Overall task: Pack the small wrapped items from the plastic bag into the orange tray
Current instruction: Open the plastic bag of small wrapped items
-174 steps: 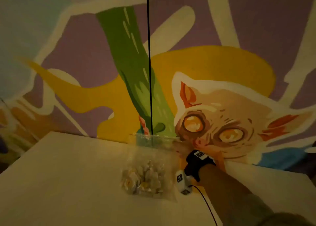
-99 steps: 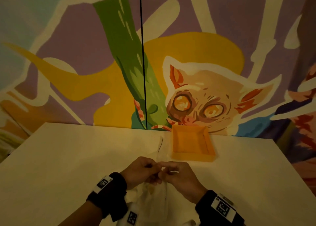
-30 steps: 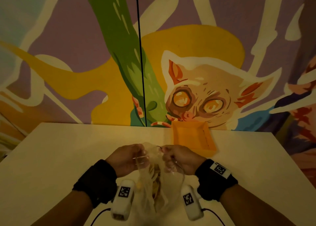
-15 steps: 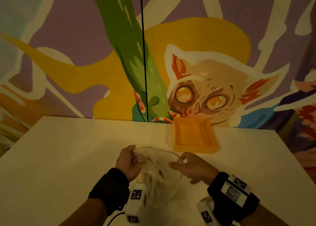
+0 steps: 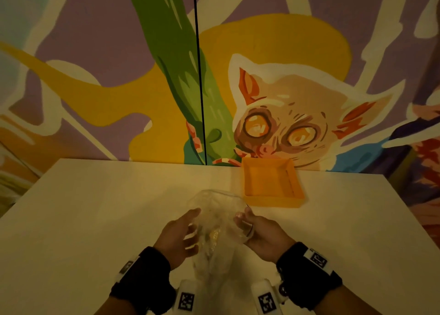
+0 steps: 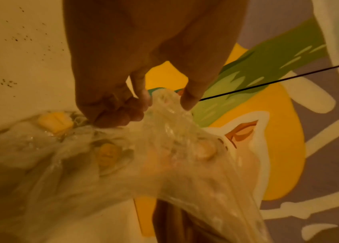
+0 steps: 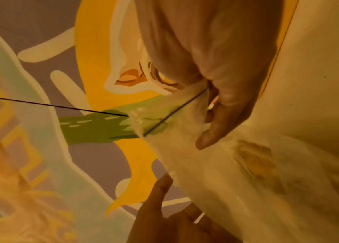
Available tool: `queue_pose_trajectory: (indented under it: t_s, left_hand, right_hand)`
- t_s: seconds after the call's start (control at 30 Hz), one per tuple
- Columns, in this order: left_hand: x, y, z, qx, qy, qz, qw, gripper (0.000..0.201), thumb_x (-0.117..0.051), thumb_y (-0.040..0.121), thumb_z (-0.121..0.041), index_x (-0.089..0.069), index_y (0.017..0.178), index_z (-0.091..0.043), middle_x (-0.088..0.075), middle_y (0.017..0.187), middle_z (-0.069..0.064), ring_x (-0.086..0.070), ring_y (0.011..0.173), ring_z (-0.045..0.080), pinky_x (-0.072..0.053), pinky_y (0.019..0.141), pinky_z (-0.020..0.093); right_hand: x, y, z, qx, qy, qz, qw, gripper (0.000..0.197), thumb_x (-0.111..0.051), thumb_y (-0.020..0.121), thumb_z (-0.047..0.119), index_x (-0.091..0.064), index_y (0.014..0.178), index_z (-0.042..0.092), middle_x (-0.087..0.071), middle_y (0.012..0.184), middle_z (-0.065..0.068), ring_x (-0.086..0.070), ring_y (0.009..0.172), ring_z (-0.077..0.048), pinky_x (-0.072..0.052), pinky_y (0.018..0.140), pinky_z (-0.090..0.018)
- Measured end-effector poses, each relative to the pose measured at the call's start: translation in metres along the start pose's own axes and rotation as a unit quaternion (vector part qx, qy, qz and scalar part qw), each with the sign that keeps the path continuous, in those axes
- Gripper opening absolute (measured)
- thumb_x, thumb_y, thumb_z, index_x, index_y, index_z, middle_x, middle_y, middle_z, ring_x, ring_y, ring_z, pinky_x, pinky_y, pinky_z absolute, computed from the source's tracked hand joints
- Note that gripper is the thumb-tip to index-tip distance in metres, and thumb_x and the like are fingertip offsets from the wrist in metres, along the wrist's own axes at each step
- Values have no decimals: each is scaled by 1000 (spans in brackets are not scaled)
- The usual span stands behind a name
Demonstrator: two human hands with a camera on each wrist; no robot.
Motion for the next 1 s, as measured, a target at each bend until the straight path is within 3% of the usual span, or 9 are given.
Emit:
queue_pose_trajectory:
  t_s: [0.2,0.33,0.43,0.53,0.6,0.67,0.8,0.9,1.0]
  left_hand:
    - [-19,-26,9,61,33,76,995,54,-77,68,-59,-57,81,-10,-40,63,5,-40,52,20,-36,51,29]
    - [-28,-25,11,-20,98,98,990,24,-68,87,-22,-69,92,1,-51,63,7,-48,51,19,-39,49,28]
    - [-21,-14,11,-75,-23,78,994,15,-58,93,-6,-67,87,4,-64,73,13,-63,62,22,-56,54,29]
    - [-15,-5,9,-49,-238,125,962,20,-64,86,-2,-66,102,10,-73,92,19,-72,82,22,-61,72,32]
    - [-18,-3,11,-35,-342,154,926,43,-84,62,2,-69,102,11,-72,97,23,-73,85,23,-60,75,37]
    - [-27,-5,16,-27,-362,131,923,12,-71,80,0,-69,89,6,-72,75,15,-72,64,18,-61,61,35]
    - [-37,0,34,23,-402,113,908,46,-37,98,-14,-38,52,-14,-28,43,-2,-30,33,11,-36,39,20]
    - [-27,5,39,52,-361,144,920,49,-33,90,-33,-26,42,-20,-7,49,-4,-5,42,15,-15,45,23]
    - [-19,8,38,70,-279,168,943,48,-44,81,-52,-22,52,-21,-14,45,-2,-11,41,15,-12,51,24]
  right_hand:
    - [-15,1,-4,116,-126,-36,985,30,-54,97,25,-67,90,-1,-70,89,-11,-69,97,-34,-55,88,-48]
    - [-21,-3,-5,142,-129,-35,981,31,-55,96,24,-69,84,-2,-66,80,-11,-68,93,-39,-54,91,-52]
    - [-18,-4,0,79,30,-16,996,29,-49,99,21,-61,102,-5,-62,84,-13,-71,76,-29,-59,78,-48]
    - [-7,4,3,13,212,-44,976,33,-40,102,11,-50,132,2,-64,101,-22,-66,98,-32,-60,61,-37]
    - [-4,9,-2,-1,239,-64,969,28,-38,102,6,-57,123,6,-64,76,-23,-65,66,-24,-55,41,-28]
    - [1,16,-9,-10,231,-76,970,22,-41,101,7,-62,106,10,-62,54,-11,-56,40,-14,-48,34,-20]
    - [-7,14,-20,-53,126,78,988,28,-59,84,15,-61,58,4,-44,46,-5,-49,37,-17,-39,41,-20]
    - [-14,-9,-18,-89,38,148,984,7,-64,76,13,-59,73,8,-45,63,-4,-57,56,-20,-40,58,-25]
    - [2,-13,-23,-129,9,136,982,42,-38,87,13,-74,82,-7,-71,95,-25,-70,74,-30,-61,65,-39]
Point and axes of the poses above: each hand's wrist, its own y-axis towards the middle knuckle, its own x-axis out of the back of the hand, z = x × y, the point moved 4 cm from there along y, towards the middle knuckle
